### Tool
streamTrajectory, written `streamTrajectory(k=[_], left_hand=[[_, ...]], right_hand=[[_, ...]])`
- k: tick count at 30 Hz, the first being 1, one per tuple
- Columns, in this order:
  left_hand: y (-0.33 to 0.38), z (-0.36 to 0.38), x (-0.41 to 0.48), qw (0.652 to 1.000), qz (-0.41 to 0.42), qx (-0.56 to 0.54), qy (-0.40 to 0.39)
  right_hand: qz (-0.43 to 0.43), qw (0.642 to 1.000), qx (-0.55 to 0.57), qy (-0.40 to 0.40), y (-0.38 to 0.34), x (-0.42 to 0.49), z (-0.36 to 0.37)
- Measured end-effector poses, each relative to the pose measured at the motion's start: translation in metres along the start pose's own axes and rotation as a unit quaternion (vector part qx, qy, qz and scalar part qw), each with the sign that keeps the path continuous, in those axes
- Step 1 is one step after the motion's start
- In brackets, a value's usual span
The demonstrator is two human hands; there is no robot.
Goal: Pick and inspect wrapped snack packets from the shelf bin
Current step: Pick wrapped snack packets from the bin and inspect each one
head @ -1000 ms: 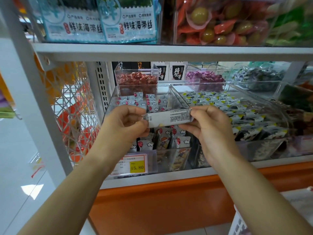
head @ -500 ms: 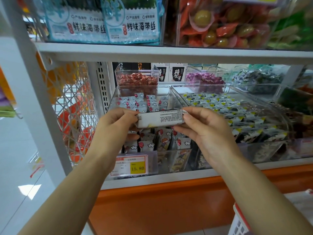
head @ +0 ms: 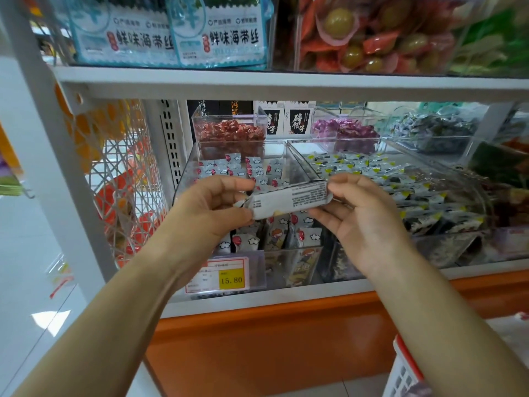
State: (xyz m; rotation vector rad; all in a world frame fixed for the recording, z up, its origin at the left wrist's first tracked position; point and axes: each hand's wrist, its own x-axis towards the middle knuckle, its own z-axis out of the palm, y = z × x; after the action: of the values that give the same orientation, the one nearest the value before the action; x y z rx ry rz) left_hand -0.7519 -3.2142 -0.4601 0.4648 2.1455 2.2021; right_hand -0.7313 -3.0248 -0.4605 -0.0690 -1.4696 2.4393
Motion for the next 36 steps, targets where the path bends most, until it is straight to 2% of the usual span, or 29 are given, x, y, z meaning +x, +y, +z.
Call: streamTrajectory(k=[6,9,12,15,17,19,21,23,25,27,29,32,36], left_hand=[[0.001,0.001,0.0,0.994,-0.026,-0.097,0.034],[-0.003,-0.003,0.001,0.995,-0.033,-0.058,0.072],[-0.006,-0.003,0.003,0.995,-0.033,-0.02,0.096],[-0.006,0.0,0.002,0.995,-0.02,0.001,0.102],[-0.007,0.003,0.001,0.99,0.02,0.088,0.113],[-0.009,0.004,-0.001,0.949,0.104,0.277,0.108],[-0.015,0.003,-0.002,0.876,0.148,0.457,0.036],[-0.026,0.0,-0.002,0.799,0.117,0.588,-0.051],[-0.033,-0.005,-0.002,0.753,0.074,0.648,-0.09],[-0.036,-0.01,-0.002,0.744,0.073,0.658,-0.09],[-0.036,-0.012,-0.002,0.749,0.071,0.653,-0.087],[-0.035,-0.012,-0.003,0.762,0.06,0.639,-0.088],[-0.032,-0.011,-0.003,0.775,0.062,0.623,-0.085]], right_hand=[[-0.005,1.0,-0.003,-0.015,0.003,0.0,-0.004],[-0.013,0.999,-0.013,-0.031,0.005,0.001,-0.007],[-0.017,0.995,-0.016,-0.094,0.003,0.0,-0.007],[-0.061,0.99,-0.079,-0.103,0.001,-0.002,-0.007],[-0.101,0.985,-0.12,-0.077,-0.001,-0.002,-0.008],[-0.146,0.971,-0.183,-0.043,-0.004,0.0,-0.011],[-0.194,0.936,-0.291,-0.028,-0.009,0.0,-0.013],[-0.234,0.887,-0.396,-0.049,-0.012,0.0,-0.014],[-0.246,0.845,-0.469,-0.076,-0.01,-0.001,-0.01],[-0.236,0.824,-0.505,-0.103,-0.001,-0.003,-0.003],[-0.241,0.79,-0.551,-0.123,0.011,-0.003,0.007],[-0.279,0.718,-0.624,-0.133,0.023,0.0,0.018],[-0.277,0.607,-0.726,-0.164,0.029,-0.001,0.021]])
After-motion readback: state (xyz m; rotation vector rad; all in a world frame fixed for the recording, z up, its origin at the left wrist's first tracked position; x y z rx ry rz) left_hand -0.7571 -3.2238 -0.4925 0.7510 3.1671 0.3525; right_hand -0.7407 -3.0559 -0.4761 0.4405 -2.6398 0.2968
